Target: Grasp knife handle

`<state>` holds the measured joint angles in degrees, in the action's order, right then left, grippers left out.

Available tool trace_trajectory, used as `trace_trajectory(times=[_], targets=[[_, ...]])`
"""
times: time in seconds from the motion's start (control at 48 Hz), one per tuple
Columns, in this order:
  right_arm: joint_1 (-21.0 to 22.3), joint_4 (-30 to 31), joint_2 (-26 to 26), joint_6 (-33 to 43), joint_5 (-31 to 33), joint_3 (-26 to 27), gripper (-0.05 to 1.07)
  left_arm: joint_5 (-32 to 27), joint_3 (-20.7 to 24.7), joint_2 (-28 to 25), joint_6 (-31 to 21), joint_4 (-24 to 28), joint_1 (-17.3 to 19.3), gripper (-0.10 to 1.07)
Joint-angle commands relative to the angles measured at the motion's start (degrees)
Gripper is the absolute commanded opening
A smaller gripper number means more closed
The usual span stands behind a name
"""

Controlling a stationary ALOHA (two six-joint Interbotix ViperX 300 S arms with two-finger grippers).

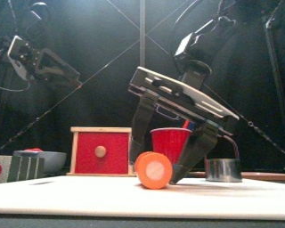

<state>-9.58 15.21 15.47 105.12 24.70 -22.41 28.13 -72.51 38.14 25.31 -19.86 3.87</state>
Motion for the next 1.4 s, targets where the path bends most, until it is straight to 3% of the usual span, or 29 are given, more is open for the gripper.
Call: trace_trajectory(times=[0.0,0.354,0.729,0.896,1.104,1.375], targets=[[0.35,0.18,-1.23,-0.18,-0.09,0.88,0.93,0.53,0.97,-0.09,0.09,0.26,0.09,0.90],[-0.09,6.24,-7.47,-0.09,4.13,0.70,0.93,0.53,1.14,-0.09,-0.09,0.18,0.09,0.90],[-0.88,18.54,-15.29,-0.18,4.04,-2.99,0.93,0.53,2.99,-0.09,-0.26,-0.53,0.09,0.90],[-1.76,28.56,-19.16,0.79,3.69,-5.80,0.93,0.53,2.81,-0.09,-0.26,-0.53,0.09,0.90],[-2.64,36.65,-24.52,0.00,3.60,-9.93,0.93,0.53,2.99,-0.09,-0.26,-0.97,-0.35,0.90],[-4.75,55.28,-32.34,0.35,3.52,-16.52,0.93,0.53,2.81,-0.09,-0.18,-0.79,-0.44,0.90]])
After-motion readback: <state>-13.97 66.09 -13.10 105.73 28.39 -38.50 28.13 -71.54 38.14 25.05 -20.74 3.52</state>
